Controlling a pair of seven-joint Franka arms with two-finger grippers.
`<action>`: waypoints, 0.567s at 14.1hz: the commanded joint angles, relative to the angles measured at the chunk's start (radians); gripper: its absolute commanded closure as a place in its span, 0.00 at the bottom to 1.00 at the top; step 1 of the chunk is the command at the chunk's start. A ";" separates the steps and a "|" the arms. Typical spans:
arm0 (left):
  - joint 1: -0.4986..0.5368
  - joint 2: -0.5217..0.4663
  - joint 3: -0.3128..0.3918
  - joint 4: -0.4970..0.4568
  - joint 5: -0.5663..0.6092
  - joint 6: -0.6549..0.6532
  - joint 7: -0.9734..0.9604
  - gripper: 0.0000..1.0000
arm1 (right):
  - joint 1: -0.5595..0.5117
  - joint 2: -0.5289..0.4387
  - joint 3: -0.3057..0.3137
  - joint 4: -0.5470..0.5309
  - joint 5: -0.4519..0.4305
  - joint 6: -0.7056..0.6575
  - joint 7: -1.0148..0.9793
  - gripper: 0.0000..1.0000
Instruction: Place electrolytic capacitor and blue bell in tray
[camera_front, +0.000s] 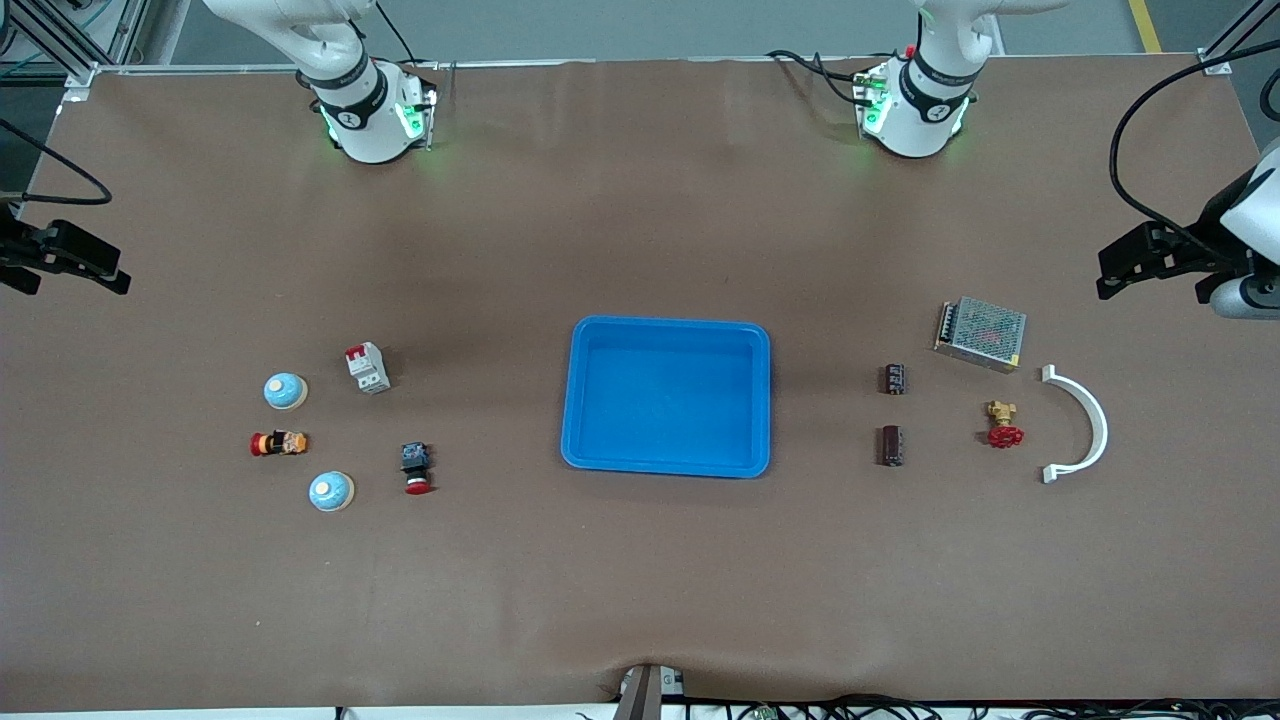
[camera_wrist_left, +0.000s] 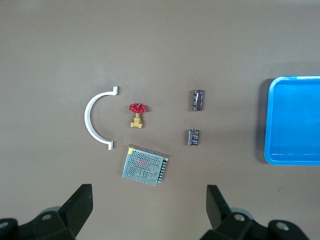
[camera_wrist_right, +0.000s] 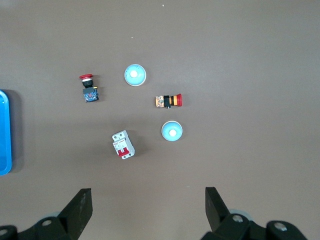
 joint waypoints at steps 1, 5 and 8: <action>0.002 0.002 0.000 0.013 -0.004 -0.007 0.013 0.00 | -0.005 0.011 0.003 0.025 -0.001 -0.011 -0.002 0.00; 0.001 -0.003 0.000 0.013 -0.005 -0.010 0.005 0.00 | 0.000 0.011 0.003 0.027 -0.001 -0.011 -0.002 0.00; 0.030 -0.004 0.000 0.004 -0.080 -0.056 -0.012 0.00 | -0.002 0.012 0.003 0.025 0.000 -0.009 -0.008 0.00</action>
